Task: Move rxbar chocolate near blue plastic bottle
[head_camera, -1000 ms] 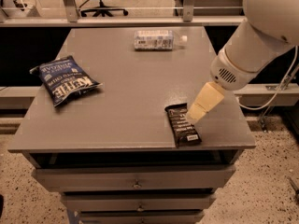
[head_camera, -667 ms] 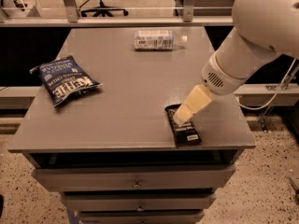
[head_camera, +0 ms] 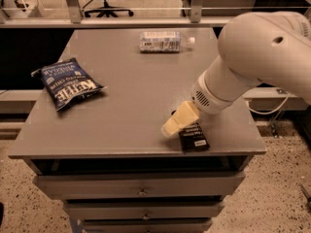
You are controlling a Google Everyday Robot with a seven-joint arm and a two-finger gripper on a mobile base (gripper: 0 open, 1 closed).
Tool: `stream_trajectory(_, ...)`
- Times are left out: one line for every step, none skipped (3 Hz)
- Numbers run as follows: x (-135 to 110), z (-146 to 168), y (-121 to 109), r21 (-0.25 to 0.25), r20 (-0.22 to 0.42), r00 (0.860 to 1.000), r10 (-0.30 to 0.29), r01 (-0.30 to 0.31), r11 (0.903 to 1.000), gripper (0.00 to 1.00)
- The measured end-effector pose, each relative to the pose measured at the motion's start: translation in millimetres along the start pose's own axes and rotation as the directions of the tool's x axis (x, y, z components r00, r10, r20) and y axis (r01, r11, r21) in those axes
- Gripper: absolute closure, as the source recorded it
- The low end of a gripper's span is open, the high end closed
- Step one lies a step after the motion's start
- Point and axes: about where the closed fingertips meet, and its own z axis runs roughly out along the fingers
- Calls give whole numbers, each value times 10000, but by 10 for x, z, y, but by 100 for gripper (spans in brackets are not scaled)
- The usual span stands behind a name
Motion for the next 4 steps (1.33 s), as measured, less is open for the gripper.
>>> stream_trajectory(27, 127, 22, 146, 139, 9997, 208, -210, 9997, 18)
stream_trajectory(18, 181, 50, 203, 100, 9992, 389, -391, 9990, 41)
stream_trajectory(4, 152, 51, 204, 97, 9992, 396, -398, 9990, 64)
stream_trajectory(-30, 77, 51, 203, 96, 9992, 396, -398, 9990, 88)
